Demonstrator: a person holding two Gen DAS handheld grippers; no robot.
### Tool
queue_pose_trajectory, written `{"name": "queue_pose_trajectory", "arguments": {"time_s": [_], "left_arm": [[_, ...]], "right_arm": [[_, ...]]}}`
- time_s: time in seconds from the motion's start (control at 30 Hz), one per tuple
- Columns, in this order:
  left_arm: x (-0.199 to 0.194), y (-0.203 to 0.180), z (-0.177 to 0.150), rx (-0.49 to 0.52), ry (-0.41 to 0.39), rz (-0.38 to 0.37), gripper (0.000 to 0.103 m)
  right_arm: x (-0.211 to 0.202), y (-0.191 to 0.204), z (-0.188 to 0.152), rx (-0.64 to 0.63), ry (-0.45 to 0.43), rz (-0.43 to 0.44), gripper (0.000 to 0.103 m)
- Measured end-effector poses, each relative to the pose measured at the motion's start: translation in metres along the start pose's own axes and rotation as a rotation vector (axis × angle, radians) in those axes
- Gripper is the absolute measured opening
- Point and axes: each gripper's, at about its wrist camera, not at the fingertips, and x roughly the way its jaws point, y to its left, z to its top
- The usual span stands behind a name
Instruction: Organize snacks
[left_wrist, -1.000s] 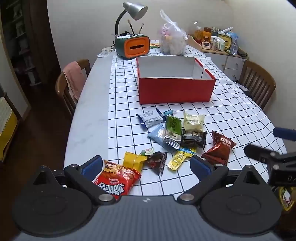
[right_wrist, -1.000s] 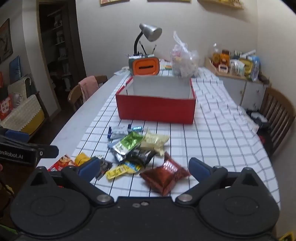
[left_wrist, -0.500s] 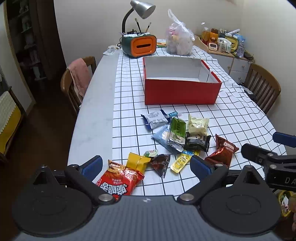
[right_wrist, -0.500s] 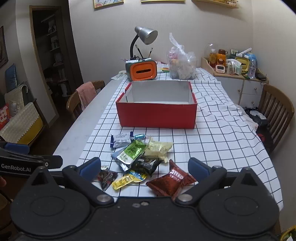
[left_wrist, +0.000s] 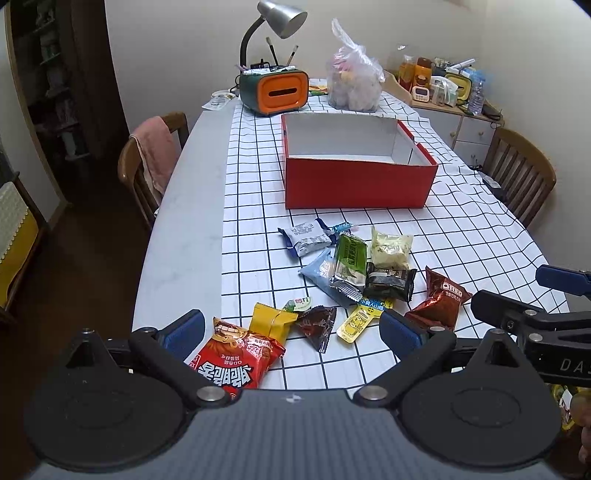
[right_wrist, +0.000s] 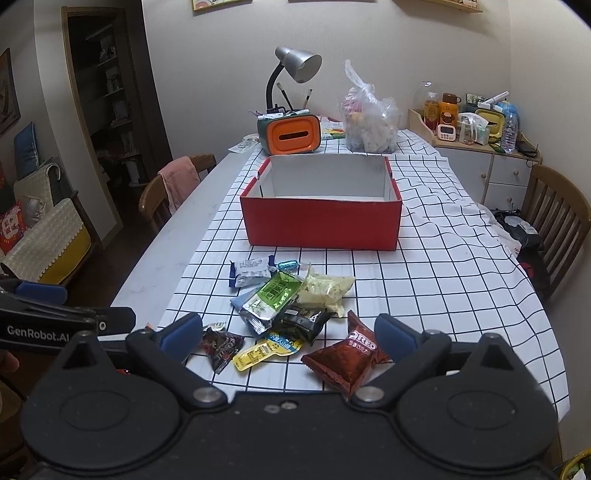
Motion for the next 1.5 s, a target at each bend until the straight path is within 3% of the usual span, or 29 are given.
{"name": "queue_pose_trajectory", "arguments": {"time_s": [0.63,1.5], "left_arm": [[-0.003,-0.005,-0.002,0.014,-0.009,-0.015,0.101],[-0.014,-0.007,-0.005,0.024,-0.053,-0.033,0.101]], "right_arm": [[-0.004,-0.001,-0.004,0.004,0.007,-0.007,0.100],[-0.018,0.002,-0.004,0.006,-0.049,-0.005,0.100]]}}
